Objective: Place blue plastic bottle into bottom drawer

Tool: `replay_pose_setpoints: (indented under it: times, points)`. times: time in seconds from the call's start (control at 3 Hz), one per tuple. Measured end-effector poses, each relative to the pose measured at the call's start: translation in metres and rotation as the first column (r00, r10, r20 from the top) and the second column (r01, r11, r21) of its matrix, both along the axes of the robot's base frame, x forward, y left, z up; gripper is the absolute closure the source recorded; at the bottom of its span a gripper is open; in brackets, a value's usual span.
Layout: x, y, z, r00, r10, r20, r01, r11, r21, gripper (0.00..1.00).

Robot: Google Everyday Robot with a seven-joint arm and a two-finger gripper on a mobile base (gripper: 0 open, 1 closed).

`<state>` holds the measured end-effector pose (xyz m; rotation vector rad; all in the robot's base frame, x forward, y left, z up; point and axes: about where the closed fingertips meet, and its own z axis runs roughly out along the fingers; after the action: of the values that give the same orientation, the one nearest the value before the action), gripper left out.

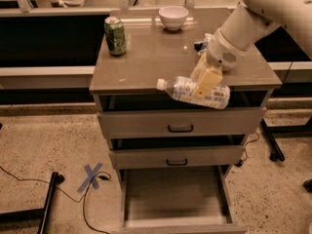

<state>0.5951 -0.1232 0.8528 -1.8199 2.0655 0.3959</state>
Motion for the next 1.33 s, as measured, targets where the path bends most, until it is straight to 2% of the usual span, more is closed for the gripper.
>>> replay_pose_setpoints:
  times: [0.33, 0.67, 1.0, 1.33]
  points:
    - [-0.032, -0.019, -0.017, 0.9947, 0.081, 0.062, -0.086, 0.993, 0.076, 1.0]
    - [-0.042, -0.043, -0.022, 0.9922, 0.092, 0.084, -0.098, 0.993, 0.069, 1.0]
    - [-0.033, -0.029, -0.055, 0.9938, 0.1, 0.05, -0.105, 0.988, 0.116, 1.0]
    - [-0.054, -0.014, -0.13, 0.9929, 0.107, 0.053, -0.117, 0.955, 0.273, 1.0]
